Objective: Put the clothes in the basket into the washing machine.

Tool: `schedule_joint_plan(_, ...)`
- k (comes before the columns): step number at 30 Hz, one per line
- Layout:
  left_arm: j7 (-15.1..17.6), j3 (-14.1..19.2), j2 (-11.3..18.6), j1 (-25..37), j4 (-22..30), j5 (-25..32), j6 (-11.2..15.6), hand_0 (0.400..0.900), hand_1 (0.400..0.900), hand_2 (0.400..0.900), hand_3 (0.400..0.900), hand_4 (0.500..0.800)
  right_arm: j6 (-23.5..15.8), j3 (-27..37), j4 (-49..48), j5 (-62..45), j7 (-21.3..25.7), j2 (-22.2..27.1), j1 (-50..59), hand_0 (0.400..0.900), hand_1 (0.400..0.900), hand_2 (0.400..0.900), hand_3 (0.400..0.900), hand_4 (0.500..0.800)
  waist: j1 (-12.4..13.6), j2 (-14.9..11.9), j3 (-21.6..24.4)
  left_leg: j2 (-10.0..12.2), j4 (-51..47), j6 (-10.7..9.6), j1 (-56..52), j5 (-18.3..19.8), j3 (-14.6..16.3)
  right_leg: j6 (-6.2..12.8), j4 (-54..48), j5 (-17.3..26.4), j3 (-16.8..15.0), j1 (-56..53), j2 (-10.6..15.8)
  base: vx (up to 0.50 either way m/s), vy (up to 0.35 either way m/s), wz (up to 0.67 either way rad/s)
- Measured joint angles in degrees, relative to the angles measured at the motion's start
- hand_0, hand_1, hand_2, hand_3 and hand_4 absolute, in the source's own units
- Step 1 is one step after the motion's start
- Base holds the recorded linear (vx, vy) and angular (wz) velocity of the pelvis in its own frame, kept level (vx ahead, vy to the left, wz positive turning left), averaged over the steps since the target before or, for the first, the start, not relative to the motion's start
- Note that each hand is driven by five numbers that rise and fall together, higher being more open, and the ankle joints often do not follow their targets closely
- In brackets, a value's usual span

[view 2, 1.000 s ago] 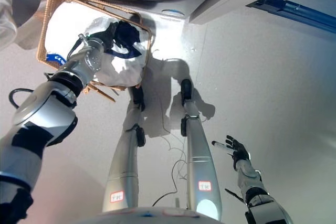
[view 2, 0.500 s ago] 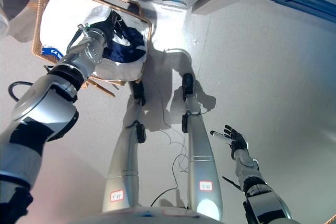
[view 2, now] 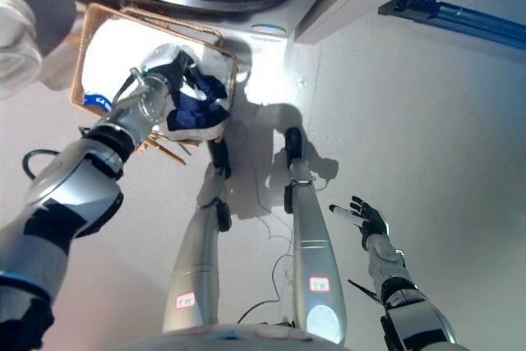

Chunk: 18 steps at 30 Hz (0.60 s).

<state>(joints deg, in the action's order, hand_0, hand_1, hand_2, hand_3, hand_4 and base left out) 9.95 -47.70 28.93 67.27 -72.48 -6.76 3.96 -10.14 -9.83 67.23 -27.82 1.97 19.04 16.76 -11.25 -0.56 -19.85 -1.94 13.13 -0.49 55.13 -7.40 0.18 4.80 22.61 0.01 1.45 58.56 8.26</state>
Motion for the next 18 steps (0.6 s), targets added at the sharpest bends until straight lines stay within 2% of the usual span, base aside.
schedule_joint_plan(4,0.16,1.44,-0.88,-3.16,0.65,0.07,0.00,0.400,0.400,0.400,0.400,0.500,0.09,-0.01,-0.35,1.55,-0.09,0.08,-0.59,0.900,0.900,0.900,0.900,0.800,0.16,-0.04,0.13,0.10,-3.92,0.43,-7.13,-1.02,0.56,0.38,-2.32,0.33,-0.37,-6.11,-0.16,0.04,-0.076,0.01)
schedule_joint_plan(6,0.54,4.94,-1.01,-4.30,1.92,0.62,-0.01,0.400,0.400,0.400,0.400,0.500,0.28,-0.22,-0.64,2.27,-0.34,0.12,-0.67,0.900,0.900,0.900,0.900,0.800,0.19,-0.05,0.14,0.20,-6.37,0.50,-11.00,-1.71,0.75,0.59,-4.21,0.84,-0.43,-9.60,-0.38,-0.06,-0.089,0.07)
schedule_joint_plan(10,2.03,11.85,-1.56,-5.38,2.84,5.98,0.90,0.400,0.400,0.400,0.400,0.500,0.26,-0.08,-1.19,2.32,-1.05,-0.03,-0.95,0.900,0.900,0.900,0.900,0.800,0.40,0.00,0.39,0.38,-8.64,0.46,-15.50,-2.11,0.76,0.73,-5.53,0.78,-0.20,-13.57,-0.52,0.01,-0.087,-0.01)
schedule_joint_plan(11,2.08,14.53,-1.85,-5.99,2.84,8.22,1.26,0.400,0.400,0.400,0.400,0.500,0.35,-0.08,-1.24,2.38,-1.08,-0.06,-1.00,0.900,0.900,0.900,0.900,0.800,0.41,0.00,0.39,0.44,-8.88,0.46,-16.21,-2.11,0.76,0.73,-5.74,0.78,-0.18,-14.26,-0.60,0.04,-0.087,-0.06)
schedule_joint_plan(13,3.01,23.10,-3.88,-8.59,3.18,17.20,1.99,0.400,0.400,0.400,0.400,0.500,0.60,-0.04,-1.20,2.51,-1.07,-0.14,-1.01,0.900,0.900,0.900,0.900,0.800,0.86,-0.01,0.40,0.75,-9.72,0.38,-18.48,-2.15,0.87,0.72,-6.54,0.79,-0.07,-16.45,-0.86,0.04,-0.070,-0.06)
schedule_joint_plan(15,3.29,26.04,-4.66,-10.71,3.16,24.62,2.65,0.400,0.400,0.400,0.400,0.500,0.69,0.02,-1.03,2.50,-1.05,-0.18,-1.05,0.900,0.900,0.900,0.900,0.800,1.29,0.16,0.79,0.98,-10.03,0.20,-19.76,-2.02,0.73,0.66,-7.07,0.80,0.16,-17.80,-1.08,0.05,-0.068,-0.01)
schedule_joint_plan(16,3.35,30.10,-5.97,-11.96,3.12,29.63,2.98,0.400,0.400,0.400,0.400,0.500,0.73,0.05,-0.94,2.49,-0.94,-0.17,-1.15,0.900,0.900,0.900,0.900,0.800,1.33,0.18,1.58,1.05,-10.58,0.13,-20.12,-2.02,0.81,0.63,-7.29,0.82,0.17,-17.91,-1.12,0.07,-0.054,0.02)
schedule_joint_plan(17,3.76,32.29,-6.98,-12.81,3.11,33.68,3.18,0.400,0.400,0.400,0.400,0.500,0.90,0.04,-0.82,2.49,-0.69,-0.16,-1.16,0.900,0.900,0.900,0.900,0.800,1.58,0.16,2.03,1.08,-11.03,0.11,-20.56,-2.23,0.85,0.56,-7.56,0.88,0.16,-18.23,-1.17,0.08,-0.060,0.03)
schedule_joint_plan(18,3.70,35.94,-8.42,-13.31,1.88,39.52,3.94,0.400,0.400,0.400,0.400,0.500,1.13,0.04,-0.45,2.48,-0.47,-0.25,-1.04,0.900,0.900,0.900,0.900,0.800,1.70,0.16,2.88,1.09,-11.49,0.11,-20.80,-2.38,0.80,0.56,-7.68,0.88,0.22,-18.35,-1.17,0.09,-0.045,-0.01)
